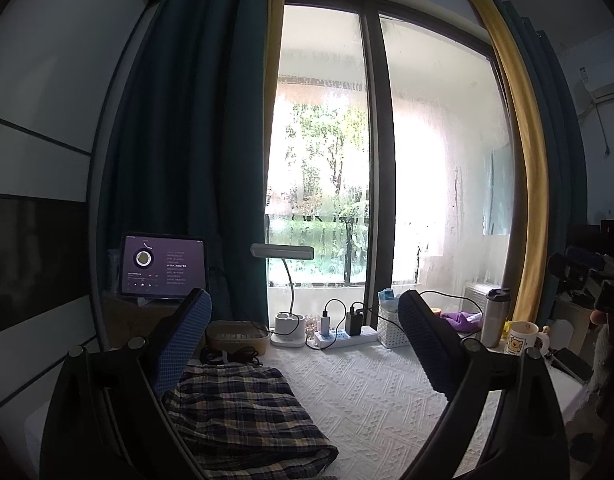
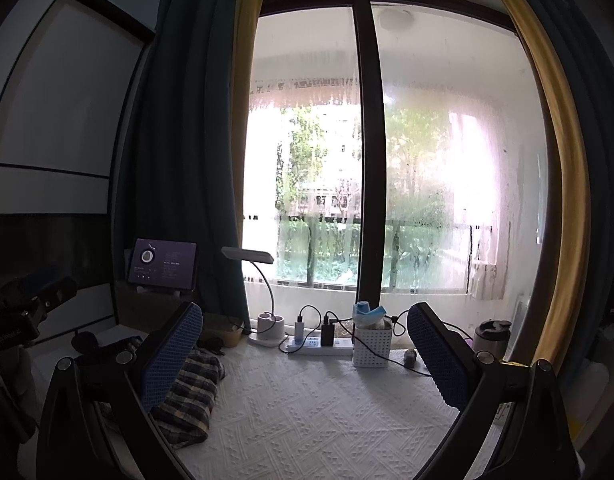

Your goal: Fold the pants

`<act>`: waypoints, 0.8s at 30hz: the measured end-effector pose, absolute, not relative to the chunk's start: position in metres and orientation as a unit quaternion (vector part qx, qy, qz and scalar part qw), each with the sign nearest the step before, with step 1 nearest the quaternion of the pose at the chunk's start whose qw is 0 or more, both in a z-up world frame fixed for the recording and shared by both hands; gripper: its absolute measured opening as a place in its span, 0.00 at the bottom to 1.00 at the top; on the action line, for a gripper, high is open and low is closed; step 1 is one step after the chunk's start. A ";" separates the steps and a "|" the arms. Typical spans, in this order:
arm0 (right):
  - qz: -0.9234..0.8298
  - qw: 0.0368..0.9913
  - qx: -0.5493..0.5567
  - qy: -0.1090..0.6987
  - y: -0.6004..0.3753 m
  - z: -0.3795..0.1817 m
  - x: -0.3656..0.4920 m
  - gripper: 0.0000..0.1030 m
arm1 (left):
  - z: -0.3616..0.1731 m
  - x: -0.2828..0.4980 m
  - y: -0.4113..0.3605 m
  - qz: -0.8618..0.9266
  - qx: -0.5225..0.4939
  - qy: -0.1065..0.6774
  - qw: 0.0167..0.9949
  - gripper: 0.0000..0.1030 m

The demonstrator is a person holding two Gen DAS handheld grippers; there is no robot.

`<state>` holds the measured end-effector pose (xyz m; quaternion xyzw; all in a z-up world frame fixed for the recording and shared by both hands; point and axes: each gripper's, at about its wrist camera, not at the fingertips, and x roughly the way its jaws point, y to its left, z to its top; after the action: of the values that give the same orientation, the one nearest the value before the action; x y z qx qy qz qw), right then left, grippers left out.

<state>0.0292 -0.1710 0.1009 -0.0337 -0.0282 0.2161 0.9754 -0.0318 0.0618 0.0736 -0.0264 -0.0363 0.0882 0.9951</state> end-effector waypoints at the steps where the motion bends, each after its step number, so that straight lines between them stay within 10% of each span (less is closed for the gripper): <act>1: 0.216 0.975 -0.033 -0.028 -0.172 0.101 0.030 1.00 | 0.074 -0.032 0.061 0.088 -0.027 -0.035 0.995 0.91; 24: 0.220 0.975 -0.033 -0.017 -0.172 0.099 0.034 1.00 | 0.071 -0.024 0.062 0.074 -0.028 -0.010 0.997 0.91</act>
<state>0.0339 -0.1719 0.0990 -0.0333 -0.0166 0.2204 0.9747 -0.0240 0.0615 0.0709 -0.0282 -0.0101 0.0740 0.9968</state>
